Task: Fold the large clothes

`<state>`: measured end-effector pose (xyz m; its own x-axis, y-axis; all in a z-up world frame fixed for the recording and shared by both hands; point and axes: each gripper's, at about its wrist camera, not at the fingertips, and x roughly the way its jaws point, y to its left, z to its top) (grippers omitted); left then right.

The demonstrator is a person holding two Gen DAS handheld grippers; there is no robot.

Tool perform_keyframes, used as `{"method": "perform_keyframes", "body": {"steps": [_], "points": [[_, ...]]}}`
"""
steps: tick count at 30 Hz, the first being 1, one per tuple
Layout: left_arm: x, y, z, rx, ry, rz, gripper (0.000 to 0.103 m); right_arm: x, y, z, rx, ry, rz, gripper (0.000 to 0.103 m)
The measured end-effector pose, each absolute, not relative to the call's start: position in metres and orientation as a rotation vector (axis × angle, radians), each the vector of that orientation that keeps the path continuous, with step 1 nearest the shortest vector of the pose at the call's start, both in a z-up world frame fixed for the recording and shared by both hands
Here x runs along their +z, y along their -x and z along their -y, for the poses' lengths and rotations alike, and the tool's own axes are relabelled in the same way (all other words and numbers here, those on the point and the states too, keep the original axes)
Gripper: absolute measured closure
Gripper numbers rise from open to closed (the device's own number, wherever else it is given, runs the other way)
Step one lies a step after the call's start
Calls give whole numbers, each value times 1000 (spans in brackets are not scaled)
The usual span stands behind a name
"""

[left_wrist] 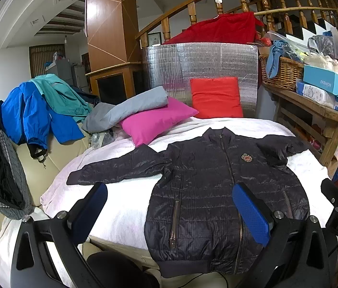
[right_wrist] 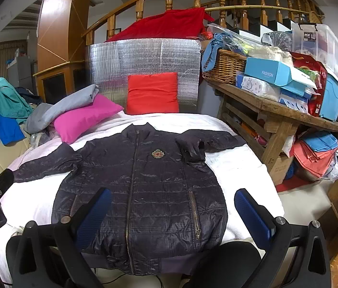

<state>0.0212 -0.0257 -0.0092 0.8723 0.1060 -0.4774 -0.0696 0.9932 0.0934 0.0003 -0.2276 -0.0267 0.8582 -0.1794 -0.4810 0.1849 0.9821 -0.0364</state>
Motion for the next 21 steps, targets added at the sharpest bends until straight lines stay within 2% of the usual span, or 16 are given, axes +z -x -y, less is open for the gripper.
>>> {"method": "perform_keyframes", "body": {"steps": [21], "points": [[-16,-40,30,94,-77,-535,0,-34,-18,232,-191,-29,-540,0]]}}
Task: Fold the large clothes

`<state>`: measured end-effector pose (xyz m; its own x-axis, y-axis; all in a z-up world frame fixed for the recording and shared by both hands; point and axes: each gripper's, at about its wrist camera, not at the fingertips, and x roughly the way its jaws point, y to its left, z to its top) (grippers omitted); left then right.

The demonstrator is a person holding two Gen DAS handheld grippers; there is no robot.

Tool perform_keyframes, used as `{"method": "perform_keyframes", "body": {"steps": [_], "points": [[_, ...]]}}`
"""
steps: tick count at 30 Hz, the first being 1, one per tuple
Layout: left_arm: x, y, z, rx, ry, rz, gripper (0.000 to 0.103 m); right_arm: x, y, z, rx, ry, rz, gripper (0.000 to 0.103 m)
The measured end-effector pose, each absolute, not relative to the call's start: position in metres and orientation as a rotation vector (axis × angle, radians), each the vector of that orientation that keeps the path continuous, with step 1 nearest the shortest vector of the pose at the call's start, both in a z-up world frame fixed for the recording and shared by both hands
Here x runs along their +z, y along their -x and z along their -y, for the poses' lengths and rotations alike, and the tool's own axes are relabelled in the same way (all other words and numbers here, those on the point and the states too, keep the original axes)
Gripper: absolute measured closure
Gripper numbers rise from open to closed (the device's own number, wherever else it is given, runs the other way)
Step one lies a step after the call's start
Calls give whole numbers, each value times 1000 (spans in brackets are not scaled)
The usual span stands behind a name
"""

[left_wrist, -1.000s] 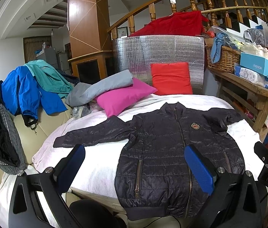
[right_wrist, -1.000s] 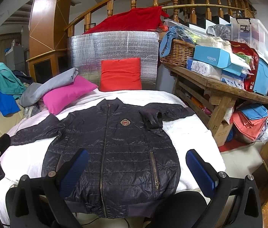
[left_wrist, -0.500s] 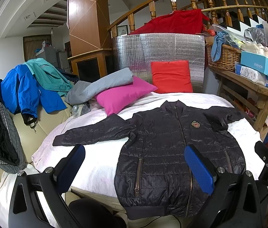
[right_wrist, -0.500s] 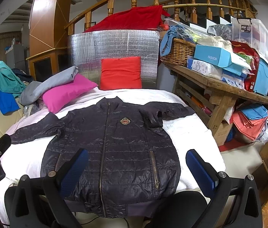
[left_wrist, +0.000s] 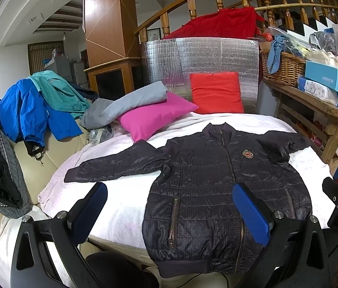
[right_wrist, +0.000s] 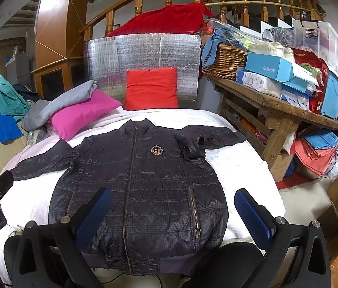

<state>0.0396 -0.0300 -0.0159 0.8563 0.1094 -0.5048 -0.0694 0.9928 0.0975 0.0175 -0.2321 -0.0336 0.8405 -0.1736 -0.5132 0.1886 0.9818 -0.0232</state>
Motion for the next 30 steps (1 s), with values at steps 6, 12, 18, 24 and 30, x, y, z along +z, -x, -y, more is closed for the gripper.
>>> {"method": "perform_keyframes", "body": {"steps": [6,12,18,24,30], "points": [[-24,-79,35,92,-85,-557,0,-37,-47,244,-203,-39,-561,0],[-66,-192,39,91,-57,-709,0,-51,-113,282,-231,-92,-588,0],[-145,-302,44,177,-65,-872,0,-95,-215,388,-198,-373,-652,0],[-189,-353,46,154,-38,-923,0,-176,-296,532,-144,-918,-595,0],[-200,-375,44,125,-10,-894,0,-242,-350,610,-101,-1259,-536,5]]}}
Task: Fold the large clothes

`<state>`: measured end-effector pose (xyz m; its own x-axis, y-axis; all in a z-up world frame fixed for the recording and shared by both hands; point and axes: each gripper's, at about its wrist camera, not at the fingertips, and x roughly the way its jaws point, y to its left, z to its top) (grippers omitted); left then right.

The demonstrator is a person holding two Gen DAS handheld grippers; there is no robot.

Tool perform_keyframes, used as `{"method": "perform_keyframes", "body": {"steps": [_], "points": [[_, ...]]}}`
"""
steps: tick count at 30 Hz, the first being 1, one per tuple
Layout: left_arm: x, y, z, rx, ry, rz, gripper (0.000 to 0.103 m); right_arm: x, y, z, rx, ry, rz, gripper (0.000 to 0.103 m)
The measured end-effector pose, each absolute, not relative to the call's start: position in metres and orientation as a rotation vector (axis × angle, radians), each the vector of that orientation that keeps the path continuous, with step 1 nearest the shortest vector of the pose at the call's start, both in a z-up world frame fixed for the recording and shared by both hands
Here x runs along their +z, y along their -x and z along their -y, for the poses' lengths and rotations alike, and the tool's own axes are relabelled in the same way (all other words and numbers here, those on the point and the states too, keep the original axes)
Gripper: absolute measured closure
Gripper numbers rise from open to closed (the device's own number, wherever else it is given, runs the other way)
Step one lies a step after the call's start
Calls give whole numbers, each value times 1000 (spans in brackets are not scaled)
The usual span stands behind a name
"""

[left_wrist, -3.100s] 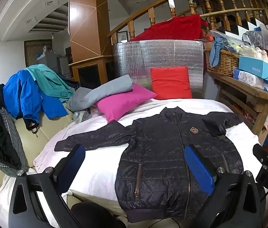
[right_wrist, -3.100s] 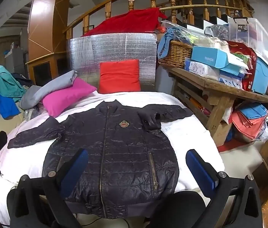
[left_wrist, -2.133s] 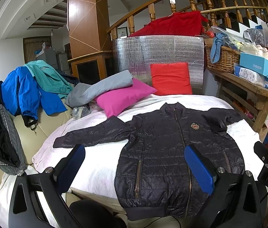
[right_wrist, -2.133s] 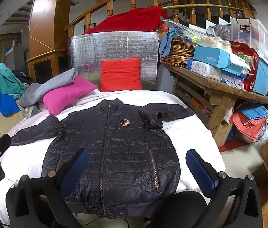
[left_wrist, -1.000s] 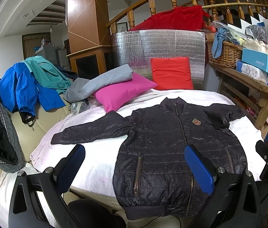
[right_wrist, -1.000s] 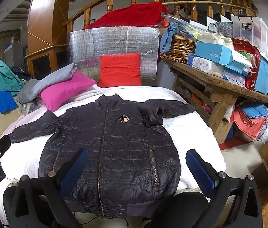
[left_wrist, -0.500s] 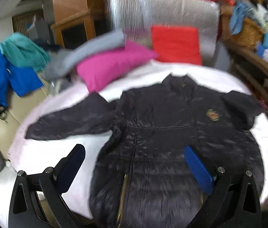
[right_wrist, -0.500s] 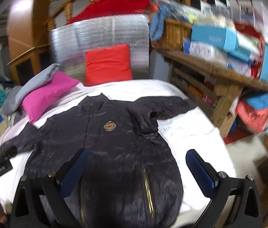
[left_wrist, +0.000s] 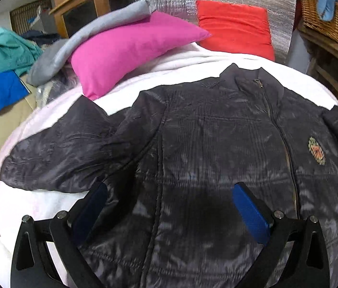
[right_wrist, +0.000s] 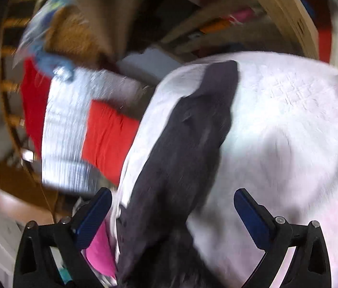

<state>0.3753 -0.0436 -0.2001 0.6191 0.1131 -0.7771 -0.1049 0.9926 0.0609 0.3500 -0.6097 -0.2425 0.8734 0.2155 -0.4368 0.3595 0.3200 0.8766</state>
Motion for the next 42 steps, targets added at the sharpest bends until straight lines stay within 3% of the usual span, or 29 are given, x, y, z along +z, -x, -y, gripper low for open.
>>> {"method": "perform_keyframes", "body": {"steps": [5,7,8,9,10,12,20,27,29,30,31,36,42], "points": [[-199,-389,42,134,-8,-857,0,-265,-394,635,-136,-1279,-559,25],[-198,-392,41,144,-3,-847,0,-266,-407,639,-135,-1263,-554,55],[-198,-394,39,145,3,-843,0,-267,-414,641,-134,-1252,-559,64],[-197,-396,38,146,10,-837,0,-268,-417,639,-137,-1242,-568,83],[-196,-396,38,150,11,-834,0,-264,-418,635,-151,-1216,-571,90],[-194,-396,36,163,10,-829,0,-243,-414,624,-155,-1139,-543,93],[-179,-390,6,272,27,-784,0,-120,-401,494,180,-883,-435,93],[-168,-373,-31,344,66,-754,0,-144,-398,348,350,-796,-646,88],[-168,-370,-35,342,68,-758,0,-172,-398,320,384,-823,-766,65],[-168,-368,-38,335,77,-760,0,-186,-399,311,404,-849,-822,32],[-168,-367,-39,325,86,-760,0,-199,-396,305,428,-887,-863,18],[-165,-357,-35,268,104,-760,0,-228,-367,308,514,-1093,-985,19],[-161,-350,-10,162,114,-725,0,-192,-321,356,434,-1035,-845,18]]}}
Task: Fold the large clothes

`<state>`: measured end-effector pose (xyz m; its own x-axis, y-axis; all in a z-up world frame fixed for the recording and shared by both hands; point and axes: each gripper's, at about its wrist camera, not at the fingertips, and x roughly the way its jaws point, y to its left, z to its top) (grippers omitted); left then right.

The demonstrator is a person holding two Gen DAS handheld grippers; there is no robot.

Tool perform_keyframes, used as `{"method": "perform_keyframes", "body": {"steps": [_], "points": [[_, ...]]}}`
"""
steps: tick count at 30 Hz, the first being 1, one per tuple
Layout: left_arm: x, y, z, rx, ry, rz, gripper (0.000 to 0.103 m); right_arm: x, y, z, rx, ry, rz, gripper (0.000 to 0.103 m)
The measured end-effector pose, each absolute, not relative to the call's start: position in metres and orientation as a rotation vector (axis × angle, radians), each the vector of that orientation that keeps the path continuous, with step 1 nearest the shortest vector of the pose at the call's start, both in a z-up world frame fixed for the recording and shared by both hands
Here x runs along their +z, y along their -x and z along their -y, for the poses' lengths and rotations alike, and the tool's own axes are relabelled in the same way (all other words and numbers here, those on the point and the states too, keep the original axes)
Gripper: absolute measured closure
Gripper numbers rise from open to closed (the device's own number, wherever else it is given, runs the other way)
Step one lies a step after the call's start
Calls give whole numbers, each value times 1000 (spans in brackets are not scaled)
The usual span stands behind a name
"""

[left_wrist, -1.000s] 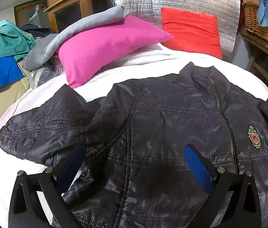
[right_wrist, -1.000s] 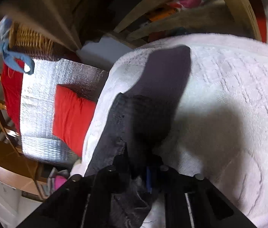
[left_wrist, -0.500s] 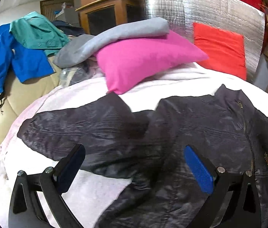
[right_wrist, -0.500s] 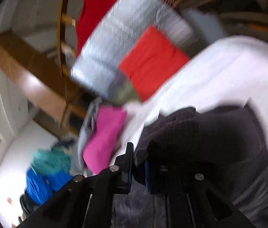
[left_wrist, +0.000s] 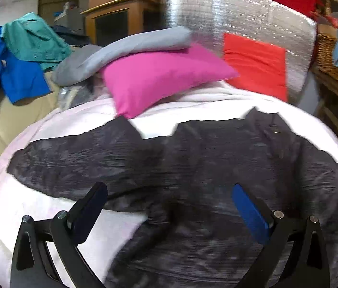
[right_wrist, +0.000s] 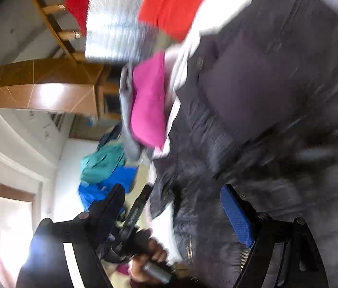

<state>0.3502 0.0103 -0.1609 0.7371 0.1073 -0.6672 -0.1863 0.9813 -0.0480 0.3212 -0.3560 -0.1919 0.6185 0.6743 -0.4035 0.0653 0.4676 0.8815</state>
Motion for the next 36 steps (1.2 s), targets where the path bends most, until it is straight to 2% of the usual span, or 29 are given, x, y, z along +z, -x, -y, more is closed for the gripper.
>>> {"method": "perform_keyframes", "body": {"steps": [3,7,12,14,15,18,21,24,33,36], "points": [[-159,-346,13,32,130,-718,0,-187,-316,404,140,-939,-739,20],[-154,-340,55,-109,87,-646,0,-206,-329,459,-97,-926,-728,37],[-167,-354,117,-275,5,-670,0,-236,-365,485,-151,-926,-802,37],[-177,-363,137,-304,-19,-706,0,-247,-380,484,-82,-964,-827,51],[-183,-368,145,-304,-35,-728,0,-250,-387,481,-54,-975,-846,69],[-201,-386,157,-300,-26,-792,0,-254,-395,475,-87,-912,-886,77],[-214,-401,152,-260,5,-869,1,-248,-400,469,-106,-884,-894,78],[-214,-410,132,-245,98,-883,11,-257,-393,473,-121,-890,-926,78],[-200,-404,32,-100,280,-893,11,-259,-384,480,-175,-896,-939,79],[-197,-392,-1,-80,337,-880,11,-235,-375,473,-239,-821,-904,78]]}}
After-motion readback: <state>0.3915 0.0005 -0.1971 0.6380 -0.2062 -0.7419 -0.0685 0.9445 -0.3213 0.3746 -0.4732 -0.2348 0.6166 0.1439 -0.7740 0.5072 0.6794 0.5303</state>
